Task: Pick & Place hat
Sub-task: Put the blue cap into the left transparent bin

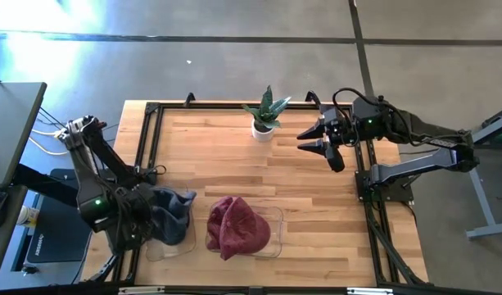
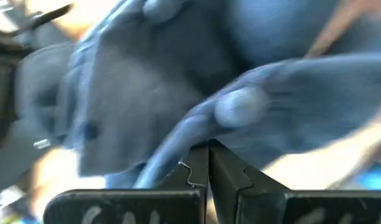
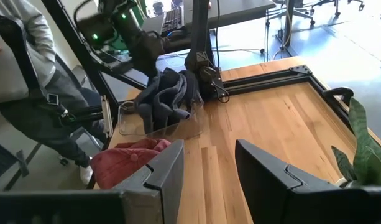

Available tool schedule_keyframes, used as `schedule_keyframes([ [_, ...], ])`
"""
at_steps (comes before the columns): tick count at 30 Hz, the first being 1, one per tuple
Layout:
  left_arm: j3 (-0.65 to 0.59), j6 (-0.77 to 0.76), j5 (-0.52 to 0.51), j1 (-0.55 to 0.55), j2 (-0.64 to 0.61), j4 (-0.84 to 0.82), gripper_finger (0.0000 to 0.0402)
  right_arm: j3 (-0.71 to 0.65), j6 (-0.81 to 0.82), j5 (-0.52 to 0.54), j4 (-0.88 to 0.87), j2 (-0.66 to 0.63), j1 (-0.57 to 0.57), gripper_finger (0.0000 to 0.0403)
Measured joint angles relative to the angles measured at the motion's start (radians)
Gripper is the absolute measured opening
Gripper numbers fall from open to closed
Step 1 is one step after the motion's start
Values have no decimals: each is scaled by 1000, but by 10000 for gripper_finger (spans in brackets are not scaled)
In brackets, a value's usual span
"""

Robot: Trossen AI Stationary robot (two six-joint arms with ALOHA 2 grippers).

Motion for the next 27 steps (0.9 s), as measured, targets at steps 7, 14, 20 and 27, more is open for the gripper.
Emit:
schedule_keyframes([
  [7, 83, -57, -63, 0, -1, 100, 4, 0, -4, -1, 0, 0, 0, 140],
  [14, -1, 47, -124, 0, 26, 398, 4, 0, -8, -1, 0, 0, 0, 140],
  [20, -116, -75, -169, 52, 50, 304, 4, 0, -31, -2, 0, 0, 0, 140],
  [27, -255, -191, -228, 112, 49, 250, 4, 0, -25, -18, -6, 0, 0, 140],
])
